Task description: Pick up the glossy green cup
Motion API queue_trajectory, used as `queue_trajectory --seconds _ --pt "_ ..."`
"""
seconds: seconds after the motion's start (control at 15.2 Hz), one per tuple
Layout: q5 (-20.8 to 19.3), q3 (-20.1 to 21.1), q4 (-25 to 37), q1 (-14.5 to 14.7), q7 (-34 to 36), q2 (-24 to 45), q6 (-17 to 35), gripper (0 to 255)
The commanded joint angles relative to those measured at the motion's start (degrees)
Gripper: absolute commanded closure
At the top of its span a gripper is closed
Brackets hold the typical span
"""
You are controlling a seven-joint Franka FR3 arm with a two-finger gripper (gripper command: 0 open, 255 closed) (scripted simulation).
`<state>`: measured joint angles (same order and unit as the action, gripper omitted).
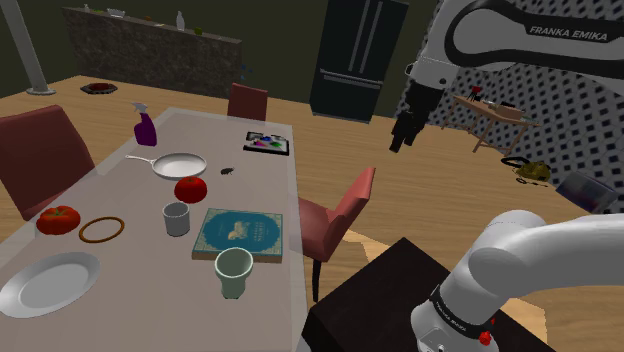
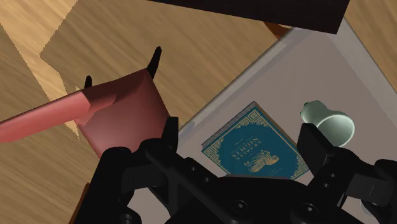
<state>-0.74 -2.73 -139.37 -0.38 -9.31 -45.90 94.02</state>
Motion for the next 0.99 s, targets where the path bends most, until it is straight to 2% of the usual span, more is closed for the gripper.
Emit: queue_trajectory --seconds 0.0,0.46,0.92 --pt "0.0 0.0 0.0 0.0 0.0 0.0 0.0 0" --pt "4.7 5.2 -8.3 2.1 7.0 3.7 12.4 0" --pt "9.3 10.7 -12.7 4.7 13.7 12.5 26.5 0"
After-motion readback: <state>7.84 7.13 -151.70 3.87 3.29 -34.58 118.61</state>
